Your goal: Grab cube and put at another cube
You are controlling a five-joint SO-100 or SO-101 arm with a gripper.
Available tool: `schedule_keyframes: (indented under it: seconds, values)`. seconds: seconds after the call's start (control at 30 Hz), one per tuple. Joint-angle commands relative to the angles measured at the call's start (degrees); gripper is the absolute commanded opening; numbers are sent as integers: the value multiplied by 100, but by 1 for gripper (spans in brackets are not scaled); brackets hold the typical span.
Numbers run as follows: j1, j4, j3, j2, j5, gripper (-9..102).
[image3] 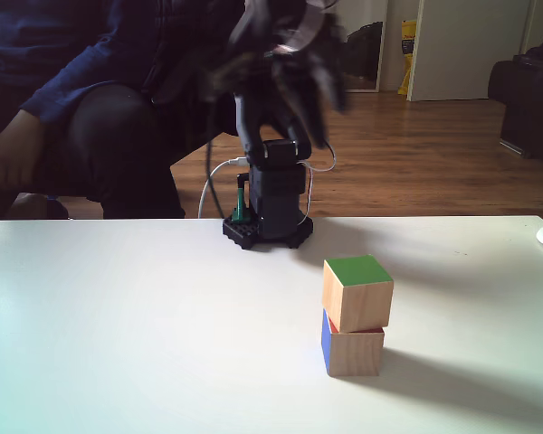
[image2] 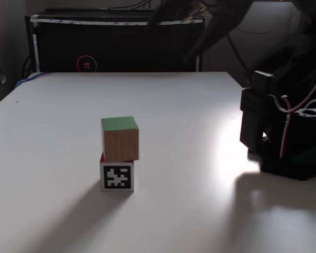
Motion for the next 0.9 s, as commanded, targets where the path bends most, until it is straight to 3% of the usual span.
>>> schedule_keyframes:
  seconds: [0.0, 0.17, 0.37, 0.57, 0.67, 0.87]
  values:
    - [738, -721, 1696, 1477, -237, 35]
    - [1274, -1564, 4157, 2997, -510, 34]
    - [1397, -1837, 5502, 3226, -466, 22]
    - [1345, -1740, 5897, 3226, -571, 12]
    - [1248, -1608, 5871, 3226, -527, 1]
    - [1169, -1608, 5871, 3226, -615, 0]
